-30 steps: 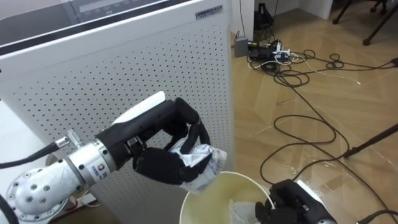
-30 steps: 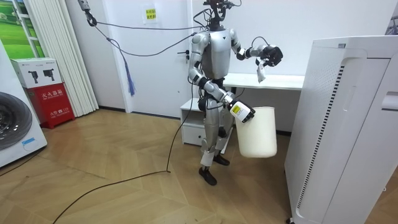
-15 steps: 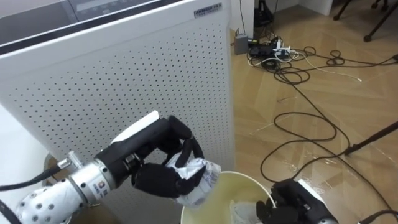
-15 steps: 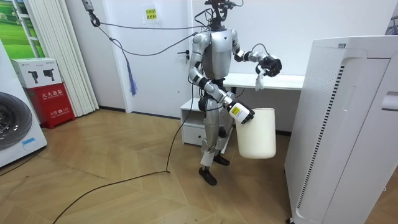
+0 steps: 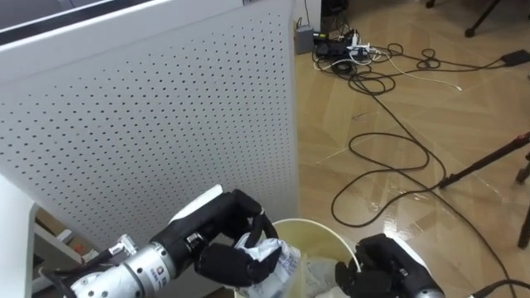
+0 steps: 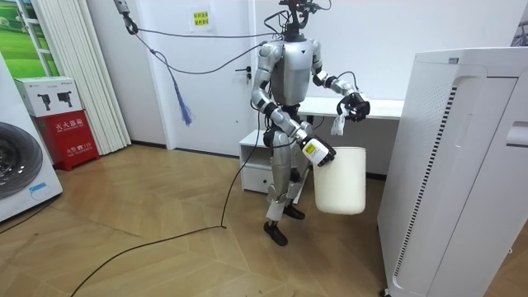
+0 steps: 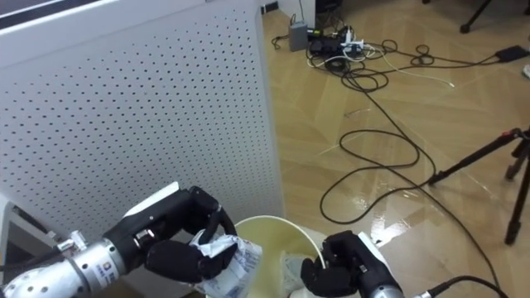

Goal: Pick garbage

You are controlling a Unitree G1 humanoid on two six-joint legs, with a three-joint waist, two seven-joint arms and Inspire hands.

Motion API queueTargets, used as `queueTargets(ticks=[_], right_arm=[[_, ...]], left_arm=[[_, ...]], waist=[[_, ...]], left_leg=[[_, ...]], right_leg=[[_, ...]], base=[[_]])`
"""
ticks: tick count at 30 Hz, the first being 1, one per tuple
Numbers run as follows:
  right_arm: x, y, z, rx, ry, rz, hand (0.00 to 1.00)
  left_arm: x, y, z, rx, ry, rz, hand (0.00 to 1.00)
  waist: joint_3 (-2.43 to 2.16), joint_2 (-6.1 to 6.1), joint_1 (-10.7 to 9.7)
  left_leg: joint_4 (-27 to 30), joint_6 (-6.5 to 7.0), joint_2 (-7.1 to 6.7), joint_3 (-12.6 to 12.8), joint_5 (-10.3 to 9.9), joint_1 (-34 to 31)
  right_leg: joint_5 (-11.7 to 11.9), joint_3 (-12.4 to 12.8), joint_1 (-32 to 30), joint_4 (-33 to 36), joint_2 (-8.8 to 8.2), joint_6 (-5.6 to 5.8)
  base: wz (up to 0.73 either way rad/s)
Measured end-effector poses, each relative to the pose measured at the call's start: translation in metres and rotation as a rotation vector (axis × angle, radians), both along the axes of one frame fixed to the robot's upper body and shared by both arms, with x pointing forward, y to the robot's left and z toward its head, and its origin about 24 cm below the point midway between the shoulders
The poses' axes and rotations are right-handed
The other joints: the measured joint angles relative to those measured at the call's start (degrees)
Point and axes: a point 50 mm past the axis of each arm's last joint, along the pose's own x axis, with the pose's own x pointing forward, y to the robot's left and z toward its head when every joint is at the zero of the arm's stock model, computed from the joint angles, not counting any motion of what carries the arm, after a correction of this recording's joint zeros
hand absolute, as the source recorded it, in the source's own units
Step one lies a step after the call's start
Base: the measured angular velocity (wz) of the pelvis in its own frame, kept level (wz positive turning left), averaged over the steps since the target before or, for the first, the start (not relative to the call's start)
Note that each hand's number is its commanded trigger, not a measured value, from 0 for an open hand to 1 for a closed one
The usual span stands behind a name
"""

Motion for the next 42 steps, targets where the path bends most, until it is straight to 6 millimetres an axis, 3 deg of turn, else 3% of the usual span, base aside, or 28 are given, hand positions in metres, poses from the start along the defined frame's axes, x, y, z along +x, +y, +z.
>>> queueTargets(ticks=[1,2,19,28,42], right_arm=[[0.000,0.000,0.000,0.000,0.000,0.001,1.00],[0.000,0.001,0.000,0.000,0.001,0.003,1.00],[-0.001,0.002,-0.001,0.041,0.008,-0.007,1.00],[-0.002,0.009,-0.004,0.039,0.016,0.015,1.00],[-0.002,0.022,-0.004,0.083,-0.004,0.028,1.00]], left_arm=[[0.000,0.000,-0.001,-0.001,0.003,0.001,0.65],[0.000,0.000,-0.002,-0.001,0.007,0.003,0.00],[0.000,-0.006,-0.004,-0.023,0.006,0.016,0.00],[-0.001,-0.020,-0.006,-0.091,0.006,0.025,0.00],[-0.003,-0.034,-0.003,-0.170,-0.027,0.018,0.00]], waist=[[0.00,-0.05,0.0],[-0.02,-0.11,0.0],[-0.27,-0.45,0.0],[-0.83,-1.71,0.0],[-0.34,-2.44,0.1]], left_leg=[[0.0,0.00,0.00,0.0,0.0,0.0],[0.0,0.00,-0.01,0.0,0.0,0.0],[0.5,0.00,-0.17,0.6,0.0,-0.1],[0.6,0.00,-0.13,0.9,0.0,0.1],[1.4,0.00,-0.03,1.2,0.0,0.0]], right_leg=[[0.0,0.0,0.0,0.0,0.00,0.00],[0.0,0.0,0.0,0.0,0.00,0.00],[-0.1,0.7,-0.8,1.0,-0.04,-0.06],[-0.1,0.7,-0.6,1.1,-0.08,-0.06],[-0.1,0.9,-0.4,1.2,-0.07,-0.10]], base=[[0.00],[0.00],[-0.01],[0.00],[-0.01]])
